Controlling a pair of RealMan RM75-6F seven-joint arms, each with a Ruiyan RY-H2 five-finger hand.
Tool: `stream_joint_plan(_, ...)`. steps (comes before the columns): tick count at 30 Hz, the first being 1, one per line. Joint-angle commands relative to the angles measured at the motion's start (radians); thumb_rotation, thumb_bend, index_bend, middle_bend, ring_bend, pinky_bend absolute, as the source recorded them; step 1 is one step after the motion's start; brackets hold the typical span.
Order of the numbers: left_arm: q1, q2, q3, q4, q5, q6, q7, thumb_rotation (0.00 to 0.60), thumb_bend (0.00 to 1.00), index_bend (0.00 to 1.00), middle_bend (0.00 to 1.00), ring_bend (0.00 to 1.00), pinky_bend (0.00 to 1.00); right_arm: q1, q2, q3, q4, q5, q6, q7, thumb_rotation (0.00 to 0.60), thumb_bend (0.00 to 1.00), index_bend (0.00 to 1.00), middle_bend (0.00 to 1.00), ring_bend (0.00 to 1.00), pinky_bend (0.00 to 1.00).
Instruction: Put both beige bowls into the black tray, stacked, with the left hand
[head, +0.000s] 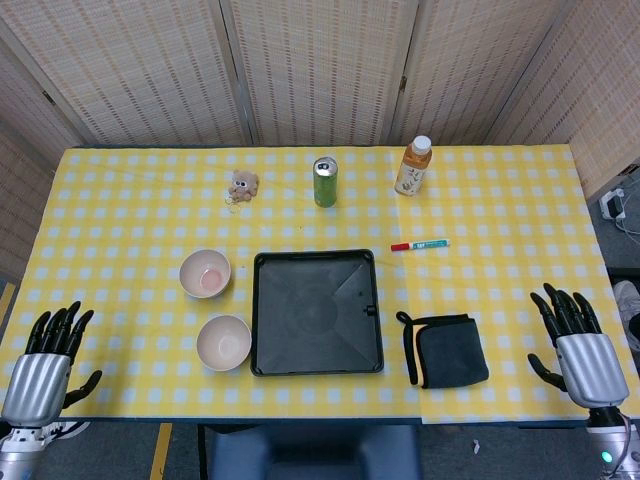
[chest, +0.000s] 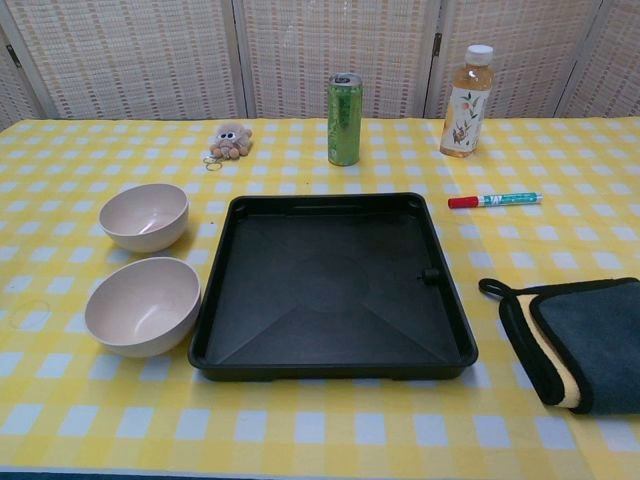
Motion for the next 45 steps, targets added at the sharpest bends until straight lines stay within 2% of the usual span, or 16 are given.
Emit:
stream_joint_plan(1, 0.001, 0.001, 0.007, -0.005, 0.004, -0.008, -0.001, 0.600, 0.26, 0.05, 0.00, 0.00, 0.00, 0.000, 0.001, 0.000, -0.002, -0.003, 0.000, -0.001, 0.600, 0.31, 0.00, 0.00, 0.00, 0.00)
stream_joint_plan(5, 0.005, -0.003, 0.029, -0.016, 0.040, -0.006, -0.032, 0.600, 0.26, 0.05, 0.00, 0.00, 0.00, 0.001, 0.005, -0.010, -0.009, -0.032, 0.006, 0.005, 0.600, 0.31, 0.00, 0.00, 0.00, 0.00)
stream_joint_plan(7, 0.008, -0.003, 0.050, -0.016, 0.072, -0.006, -0.053, 0.600, 0.25, 0.05, 0.06, 0.02, 0.06, -0.001, 0.004, -0.012, -0.010, -0.050, 0.020, 0.006, 0.600, 0.31, 0.00, 0.00, 0.00, 0.00)
stream_joint_plan(8, 0.010, -0.007, 0.058, -0.015, 0.090, -0.001, -0.067, 0.600, 0.24, 0.06, 0.16, 0.07, 0.18, -0.001, 0.002, -0.013, -0.008, -0.056, 0.024, 0.003, 0.600, 0.31, 0.00, 0.00, 0.00, 0.00)
stream_joint_plan(9, 0.011, -0.013, 0.062, -0.010, 0.107, 0.008, -0.081, 0.600, 0.22, 0.09, 0.32, 0.18, 0.38, -0.001, 0.001, -0.014, -0.008, -0.057, 0.023, 0.001, 0.600, 0.31, 0.00, 0.00, 0.00, 0.00)
stream_joint_plan(10, 0.013, -0.028, 0.062, 0.005, 0.126, 0.025, -0.092, 0.600, 0.21, 0.12, 0.43, 0.28, 0.49, 0.002, -0.001, -0.014, -0.008, -0.056, 0.016, -0.001, 0.600, 0.31, 0.00, 0.00, 0.00, 0.00)
stream_joint_plan(11, 0.015, -0.043, 0.058, 0.022, 0.137, 0.039, -0.091, 0.600, 0.20, 0.17, 0.62, 0.46, 0.68, 0.004, -0.003, -0.014, -0.009, -0.053, 0.010, -0.003, 0.600, 0.31, 0.00, 0.00, 0.00, 0.00)
stream_joint_plan(12, 0.017, -0.062, 0.052, 0.040, 0.146, 0.051, -0.088, 0.600, 0.19, 0.23, 0.79, 0.63, 0.82, 0.007, -0.004, -0.014, -0.011, -0.052, 0.004, -0.006, 0.600, 0.31, 0.00, 0.00, 0.00, 0.00)
stream_joint_plan(13, 0.017, -0.087, 0.049, 0.067, 0.155, 0.058, -0.081, 0.600, 0.19, 0.30, 0.91, 0.77, 0.93, 0.011, -0.006, -0.013, -0.012, -0.051, -0.002, -0.012, 0.600, 0.31, 0.00, 0.00, 0.00, 0.00)
stream_joint_plan(14, 0.017, -0.101, 0.049, 0.083, 0.155, 0.053, -0.070, 0.600, 0.19, 0.36, 0.97, 0.85, 0.98, 0.013, -0.007, -0.013, -0.013, -0.052, -0.006, -0.017, 0.600, 0.31, 0.00, 0.00, 0.00, 0.00)
stream_joint_plan(16, 0.014, -0.124, 0.050, 0.109, 0.151, 0.035, -0.044, 0.600, 0.19, 0.47, 1.00, 0.94, 1.00, 0.017, -0.011, -0.013, -0.015, -0.053, -0.012, -0.027, 0.600, 0.31, 0.00, 0.00, 0.00, 0.00)
stream_joint_plan(20, 0.001, -0.175, 0.048, 0.161, 0.152, 0.007, -0.036, 0.600, 0.19, 0.54, 1.00, 0.95, 1.00, 0.024, -0.017, -0.015, -0.014, -0.049, -0.029, -0.038, 0.600, 0.31, 0.00, 0.00, 0.00, 0.00)
stream_joint_plan(26, -0.027, -0.227, 0.052, 0.213, 0.155, -0.039, -0.088, 0.600, 0.19, 0.55, 1.00, 0.99, 1.00, 0.022, -0.019, -0.003, -0.009, -0.031, -0.020, -0.029, 0.600, 0.31, 0.00, 0.00, 0.00, 0.00)
stream_joint_plan(35, -0.079, -0.287, 0.026, 0.241, 0.156, -0.080, -0.085, 0.600, 0.21, 0.55, 1.00, 1.00, 1.00, 0.030, -0.022, 0.002, -0.008, -0.009, -0.039, -0.039, 0.600, 0.31, 0.00, 0.00, 0.00, 0.00)
stream_joint_plan(40, -0.109, -0.308, 0.010, 0.245, 0.143, -0.117, -0.060, 0.600, 0.31, 0.55, 1.00, 1.00, 1.00, 0.035, -0.024, 0.003, -0.010, 0.002, -0.055, -0.049, 0.600, 0.31, 0.00, 0.00, 0.00, 0.00)
stream_joint_plan(45, -0.133, -0.324, 0.004, 0.243, 0.121, -0.158, -0.053, 0.600, 0.32, 0.55, 1.00, 1.00, 1.00, 0.032, -0.022, 0.004, -0.010, 0.000, -0.043, -0.044, 0.600, 0.31, 0.00, 0.00, 0.00, 0.00)
